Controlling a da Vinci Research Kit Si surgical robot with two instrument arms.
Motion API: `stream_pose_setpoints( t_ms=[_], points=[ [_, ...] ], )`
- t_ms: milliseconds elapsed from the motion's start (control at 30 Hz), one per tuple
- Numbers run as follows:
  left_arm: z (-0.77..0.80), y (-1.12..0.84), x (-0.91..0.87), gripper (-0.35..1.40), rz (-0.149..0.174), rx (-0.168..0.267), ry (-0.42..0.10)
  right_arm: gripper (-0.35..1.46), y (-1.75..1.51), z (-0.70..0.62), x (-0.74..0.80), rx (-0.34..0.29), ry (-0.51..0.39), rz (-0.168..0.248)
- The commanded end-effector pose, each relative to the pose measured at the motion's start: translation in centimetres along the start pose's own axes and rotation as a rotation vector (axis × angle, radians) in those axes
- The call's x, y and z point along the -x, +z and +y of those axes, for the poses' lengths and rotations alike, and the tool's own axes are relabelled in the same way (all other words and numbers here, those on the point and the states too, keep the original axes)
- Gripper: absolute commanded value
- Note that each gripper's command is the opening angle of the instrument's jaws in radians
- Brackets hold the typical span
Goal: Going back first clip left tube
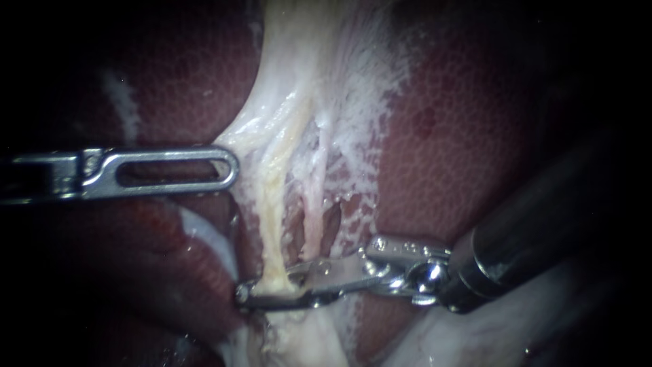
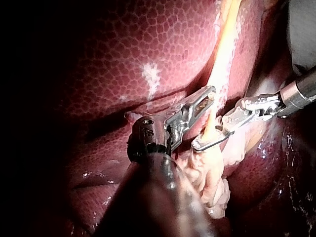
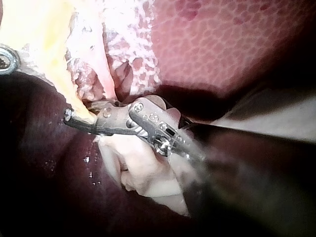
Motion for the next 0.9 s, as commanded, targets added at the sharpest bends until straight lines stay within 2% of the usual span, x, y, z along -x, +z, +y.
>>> stream_pose_setpoints(
  t_ms=[33,333,400,467,533,700,900],
  points=[
    [0.0,0.0,0.0,-0.35,0.0,0.0,0.0,-0.35,0.0,0.0,0.0,0.0,0.0,0.0],
    [0.0,0.0,0.0,-0.35,0.0,0.0,0.0,-0.34,0.0,-0.01,0.0,0.0,0.0,0.0],
    [0.0,0.0,0.0,-0.35,0.0,0.0,0.0,-0.01,0.0,-0.01,0.0,0.002,0.0,0.001],
    [0.0,0.0,0.0,-0.35,0.0,0.0,0.0,0.21,0.01,-0.01,0.0,0.003,0.006,0.001],
    [0.0,0.0,0.0,-0.35,0.0,0.0,0.0,0.41,0.03,0.0,-0.01,0.002,-0.029,0.002],
    [0.0,0.0,0.0,-0.35,0.0,0.0,0.0,0.53,0.06,0.01,-0.04,-0.003,-0.135,0.003],
    [0.0,0.0,0.0,-0.35,0.0,0.0,0.0,0.56,0.07,0.02,-0.07,-0.015,-0.286,0.013]
  ],
)
